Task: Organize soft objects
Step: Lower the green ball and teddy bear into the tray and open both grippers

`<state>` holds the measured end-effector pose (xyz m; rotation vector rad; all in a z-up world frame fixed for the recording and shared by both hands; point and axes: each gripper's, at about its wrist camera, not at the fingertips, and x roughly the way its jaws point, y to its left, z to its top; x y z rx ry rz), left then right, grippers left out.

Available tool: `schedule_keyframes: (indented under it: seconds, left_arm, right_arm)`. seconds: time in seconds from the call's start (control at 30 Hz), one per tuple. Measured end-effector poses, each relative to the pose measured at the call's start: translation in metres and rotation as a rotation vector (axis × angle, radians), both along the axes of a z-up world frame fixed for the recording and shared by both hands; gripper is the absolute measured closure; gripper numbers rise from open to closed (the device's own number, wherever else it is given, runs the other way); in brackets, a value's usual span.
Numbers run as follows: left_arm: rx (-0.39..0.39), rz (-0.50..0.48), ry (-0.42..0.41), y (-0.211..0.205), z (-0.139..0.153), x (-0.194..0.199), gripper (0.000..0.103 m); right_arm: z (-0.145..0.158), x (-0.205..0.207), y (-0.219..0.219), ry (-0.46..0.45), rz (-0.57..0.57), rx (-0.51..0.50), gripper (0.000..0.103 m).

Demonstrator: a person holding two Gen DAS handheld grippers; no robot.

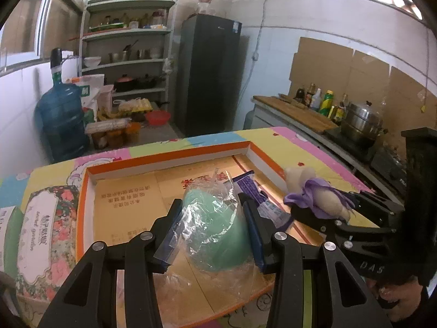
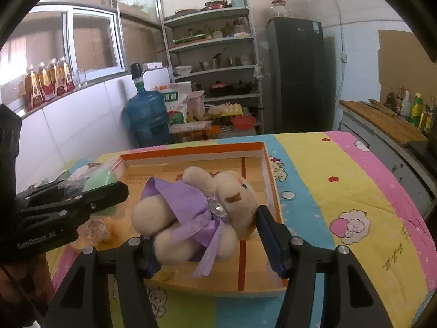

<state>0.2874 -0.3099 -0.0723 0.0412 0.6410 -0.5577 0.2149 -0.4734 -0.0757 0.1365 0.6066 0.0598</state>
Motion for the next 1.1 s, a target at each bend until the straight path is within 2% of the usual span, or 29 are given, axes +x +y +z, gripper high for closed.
schedule_keyframes:
  seconds: [0.13,0.67,0.8,0.97,1.1]
  left_arm:
    - [0.02,0.015,0.012,-0.007,-0.006,0.009,0.057]
    - [0.021,0.026,0.18,-0.017,-0.042,0.044,0.057]
    - [0.016,0.02,0.201,-0.017,-0.045,0.046,0.054]
    - [0.04,0.032,0.189,-0.02,-0.045,0.042,0.039]
    - [0.031,0.034,0.174,-0.018,-0.042,0.037,0.037]
  right_arm:
    - [-0.007,0.01,0.004,0.022,0.014,-0.007,0.042]
    - [-0.022,0.033,0.006,0.112,0.027,-0.005,0.039]
    - [-0.024,0.033,0.007,0.125,0.033,-0.002,0.033]
    - [-0.023,0.028,0.005,0.121,0.035,0.011,0.032]
    - [-0.022,0.023,0.005,0.117,0.034,0.017,0.032]
